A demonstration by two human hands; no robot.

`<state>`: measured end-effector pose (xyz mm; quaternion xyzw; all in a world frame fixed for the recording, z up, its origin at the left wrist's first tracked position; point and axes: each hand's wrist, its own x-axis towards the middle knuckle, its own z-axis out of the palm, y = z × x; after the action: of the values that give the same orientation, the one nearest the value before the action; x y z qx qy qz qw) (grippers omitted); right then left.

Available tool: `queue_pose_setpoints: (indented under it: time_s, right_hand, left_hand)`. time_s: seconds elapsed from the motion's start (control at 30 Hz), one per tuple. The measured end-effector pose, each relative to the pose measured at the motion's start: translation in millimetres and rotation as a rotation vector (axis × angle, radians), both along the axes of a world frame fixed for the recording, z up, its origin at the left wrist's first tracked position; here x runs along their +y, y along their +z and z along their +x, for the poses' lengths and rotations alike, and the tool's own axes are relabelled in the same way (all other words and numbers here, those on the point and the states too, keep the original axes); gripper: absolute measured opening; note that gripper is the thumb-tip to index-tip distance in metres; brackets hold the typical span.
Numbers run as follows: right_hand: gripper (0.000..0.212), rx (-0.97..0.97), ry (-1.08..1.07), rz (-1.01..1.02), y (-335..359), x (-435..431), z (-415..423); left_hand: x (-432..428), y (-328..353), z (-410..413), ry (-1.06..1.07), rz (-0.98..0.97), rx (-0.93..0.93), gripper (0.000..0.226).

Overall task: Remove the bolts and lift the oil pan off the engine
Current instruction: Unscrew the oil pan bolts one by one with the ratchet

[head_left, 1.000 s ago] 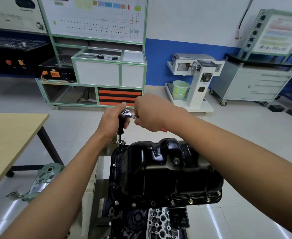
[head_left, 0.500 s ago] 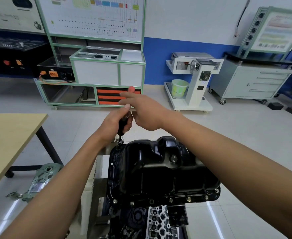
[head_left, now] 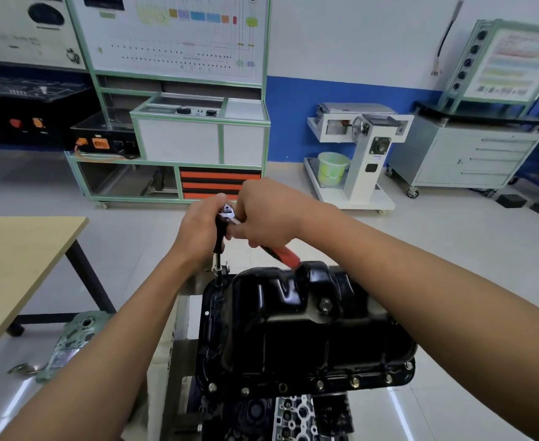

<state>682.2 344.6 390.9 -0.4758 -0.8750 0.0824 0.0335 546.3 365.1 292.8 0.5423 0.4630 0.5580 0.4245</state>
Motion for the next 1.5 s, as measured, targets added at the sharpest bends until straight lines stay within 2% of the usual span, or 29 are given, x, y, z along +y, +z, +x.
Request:
queue_pose_setpoints:
  time_s: [0.13, 0.23, 0.3, 0.37, 0.5, 0.6, 0.7, 0.77, 0.87, 1.13, 1.27, 1.37, 1.47, 1.5]
  right_hand:
    - [0.032, -0.108, -0.026, 0.112, -1, 10, 2]
    - [0.018, -0.162, -0.038, 0.301, -7, 12, 0]
    - [0.015, -0.108, -0.019, 0.318, -15, 14, 0]
    - [0.028, -0.008, 0.022, 0.249, -24, 19, 3]
    - [0.049, 0.216, 0.126, 0.134, -32, 20, 15]
    - [0.042, 0.221, 0.138, 0.133, -33, 19, 18]
    - [0.027, 0.025, 0.056, 0.2, -30, 18, 15]
    - [0.013, -0.024, 0.015, 0.263, -25, 14, 13]
    - [0.028, 0.034, 0.009, 0.264, -20, 3, 10]
    - [0.036, 0.158, -0.085, 0.085, -17, -4, -1]
    - [0.029, 0.081, -0.057, 0.134, -14, -2, -2]
    - [0.035, -0.08, -0.019, 0.312, -12, -2, -2]
    - [0.006, -0.16, 0.041, 0.461, -11, -3, -3]
    - [0.015, -0.173, 0.046, 0.462, -12, -1, -2]
  left_hand:
    - [1, 4, -8, -0.151, 0.002, -0.026, 0.04]
    - [-1, 3, -4, -0.216, -0.023, 0.027, 0.044]
    - [-2, 2, 0, -0.215, -0.067, -0.042, 0.042]
    - [-1, -2, 0, -0.217, -0.082, -0.078, 0.045]
    - [-1, -4, -5, -0.232, -0.065, 0.044, 0.06]
    - [-1, -6, -3, -0.14, -0.019, -0.011, 0.057]
    - [2, -9, 1, -0.027, -0.009, -0.112, 0.057]
    - [2, -10, 2, 0.041, -0.02, -0.14, 0.059]
    - [1, -13, 1, 0.127, -0.003, -0.138, 0.063]
    - [1, -12, 7, 0.285, 0.023, -0.175, 0.074]
    - [-1, -11, -2, 0.172, -0.026, -0.153, 0.067]
    - [0, -6, -8, -0.036, -0.07, -0.064, 0.071]
    - [-2, -2, -11, -0.12, -0.029, -0.022, 0.068]
    - [-3, -1, -11, -0.142, -0.018, -0.015, 0.066]
